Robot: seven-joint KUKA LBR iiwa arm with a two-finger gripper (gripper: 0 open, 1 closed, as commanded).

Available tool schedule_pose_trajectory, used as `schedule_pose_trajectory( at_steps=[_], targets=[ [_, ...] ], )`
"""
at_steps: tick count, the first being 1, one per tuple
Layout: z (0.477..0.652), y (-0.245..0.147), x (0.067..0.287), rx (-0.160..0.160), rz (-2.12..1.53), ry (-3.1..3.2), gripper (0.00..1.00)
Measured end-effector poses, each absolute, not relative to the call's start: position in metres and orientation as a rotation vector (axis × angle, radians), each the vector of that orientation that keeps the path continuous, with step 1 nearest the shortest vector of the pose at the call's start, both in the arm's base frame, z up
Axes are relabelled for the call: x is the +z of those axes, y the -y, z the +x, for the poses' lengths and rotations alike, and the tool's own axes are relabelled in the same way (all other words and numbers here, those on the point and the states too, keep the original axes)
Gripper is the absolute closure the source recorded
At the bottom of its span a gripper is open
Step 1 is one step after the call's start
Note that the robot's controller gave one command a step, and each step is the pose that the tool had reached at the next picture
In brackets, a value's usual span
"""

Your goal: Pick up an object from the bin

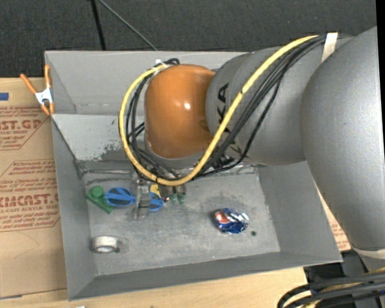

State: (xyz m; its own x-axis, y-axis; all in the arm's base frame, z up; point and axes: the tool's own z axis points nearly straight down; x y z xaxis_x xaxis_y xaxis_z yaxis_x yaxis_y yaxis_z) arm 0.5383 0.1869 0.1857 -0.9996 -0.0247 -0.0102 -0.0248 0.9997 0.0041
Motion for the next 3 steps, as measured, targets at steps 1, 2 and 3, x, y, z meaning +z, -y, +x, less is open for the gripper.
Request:
schedule_pose_trajectory(
  at_steps=[1, 2, 3],
  targets=[
    [0.533, -0.157, 0.250, 0.000, -0.633, -3.070, 1.00],
    [0.541, -0.222, 0.192, 0.004, -0.424, -3.114, 1.00],
    [0.543, -0.220, 0.194, 0.003, -0.419, -3.111, 0.00]
  ],
)
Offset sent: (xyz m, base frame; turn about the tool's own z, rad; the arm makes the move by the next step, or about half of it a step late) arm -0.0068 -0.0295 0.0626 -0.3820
